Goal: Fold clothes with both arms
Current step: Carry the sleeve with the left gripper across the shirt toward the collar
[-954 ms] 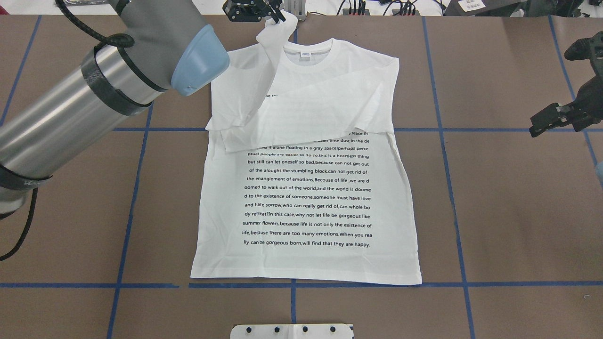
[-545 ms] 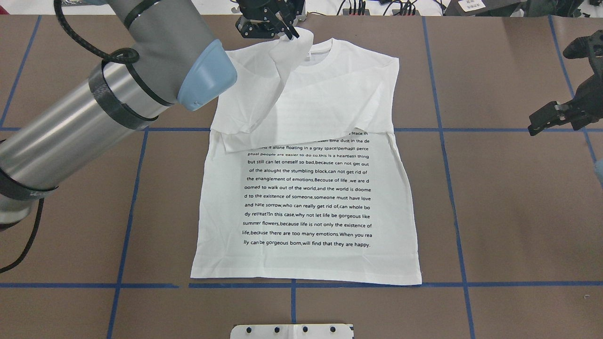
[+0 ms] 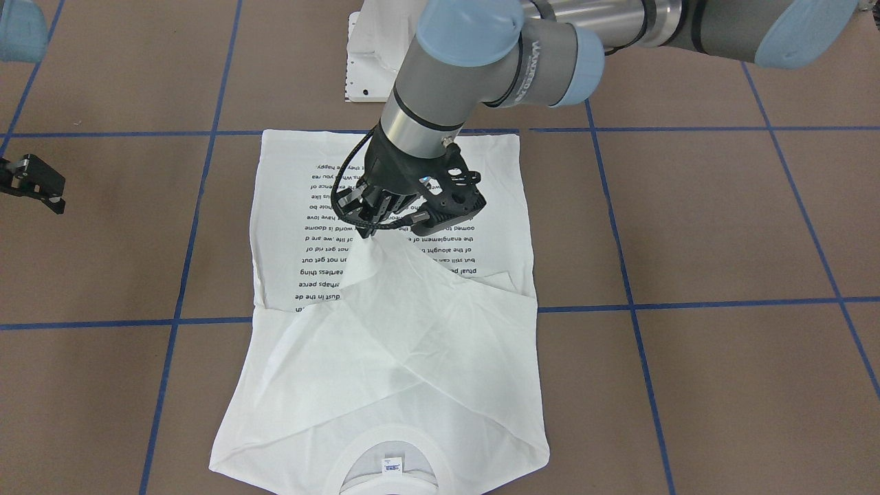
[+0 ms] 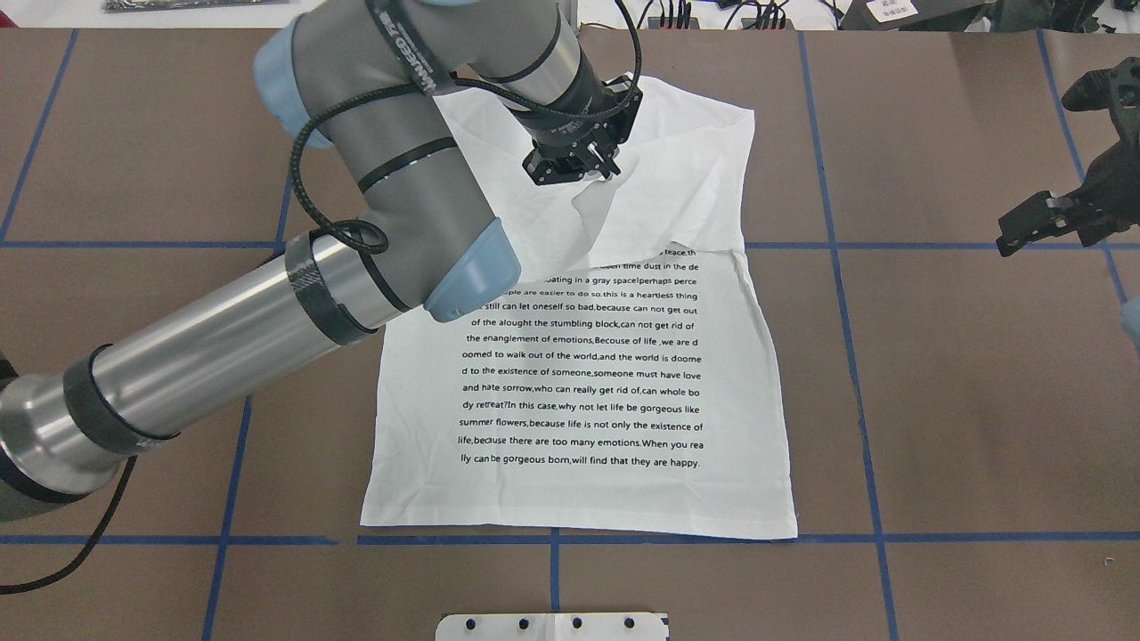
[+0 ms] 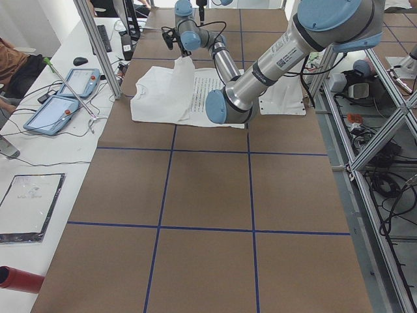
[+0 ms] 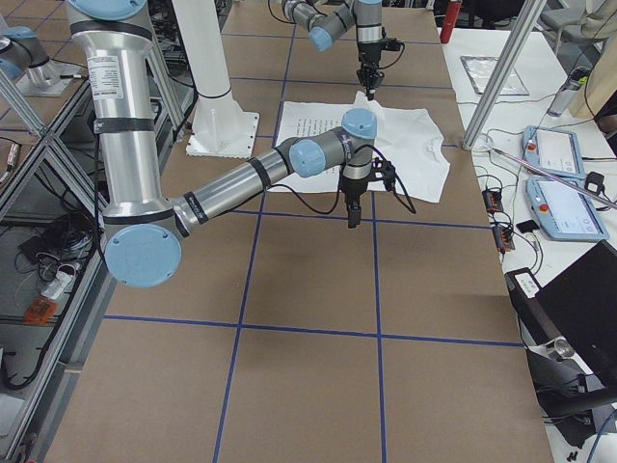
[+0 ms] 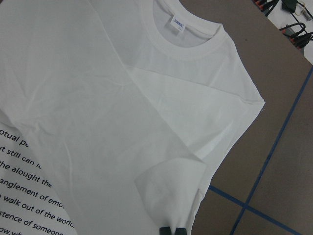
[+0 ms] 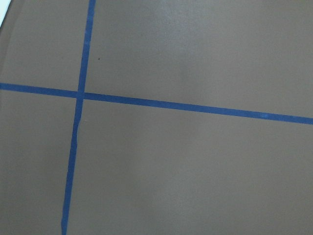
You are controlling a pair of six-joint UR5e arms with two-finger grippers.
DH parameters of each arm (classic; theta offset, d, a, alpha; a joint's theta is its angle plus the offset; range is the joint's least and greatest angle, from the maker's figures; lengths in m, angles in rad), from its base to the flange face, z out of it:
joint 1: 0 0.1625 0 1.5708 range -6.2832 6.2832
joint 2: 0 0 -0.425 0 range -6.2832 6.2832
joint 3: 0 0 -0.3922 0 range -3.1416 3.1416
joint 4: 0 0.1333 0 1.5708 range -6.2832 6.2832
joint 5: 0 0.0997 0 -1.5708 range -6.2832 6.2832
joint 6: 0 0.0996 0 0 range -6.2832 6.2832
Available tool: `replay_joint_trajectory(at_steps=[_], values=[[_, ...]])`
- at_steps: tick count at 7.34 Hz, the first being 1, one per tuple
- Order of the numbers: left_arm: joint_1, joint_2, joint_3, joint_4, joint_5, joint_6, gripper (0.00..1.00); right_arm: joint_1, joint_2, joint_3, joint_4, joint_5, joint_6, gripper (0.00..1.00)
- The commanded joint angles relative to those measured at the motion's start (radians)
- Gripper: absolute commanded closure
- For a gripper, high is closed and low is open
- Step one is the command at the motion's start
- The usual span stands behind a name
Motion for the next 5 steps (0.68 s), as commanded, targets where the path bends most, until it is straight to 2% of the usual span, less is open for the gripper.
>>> replay_joint_trajectory(at_steps=[1,3,5], values=[[0.072,-0.027,0.128,-0.127,0.063,-0.054,1.0,0.0,0.001,-0.018,0.0,0.0,-0.004,0.0],[0.131,-0.08,0.246,-0.224,0.129,-0.085,1.0,0.0,0.001,-0.021,0.0,0.002,-0.003,0.0],[0.189,-0.086,0.285,-0.261,0.167,-0.085,1.0,0.0,0.001,-0.034,0.0,0.003,-0.001,0.0]])
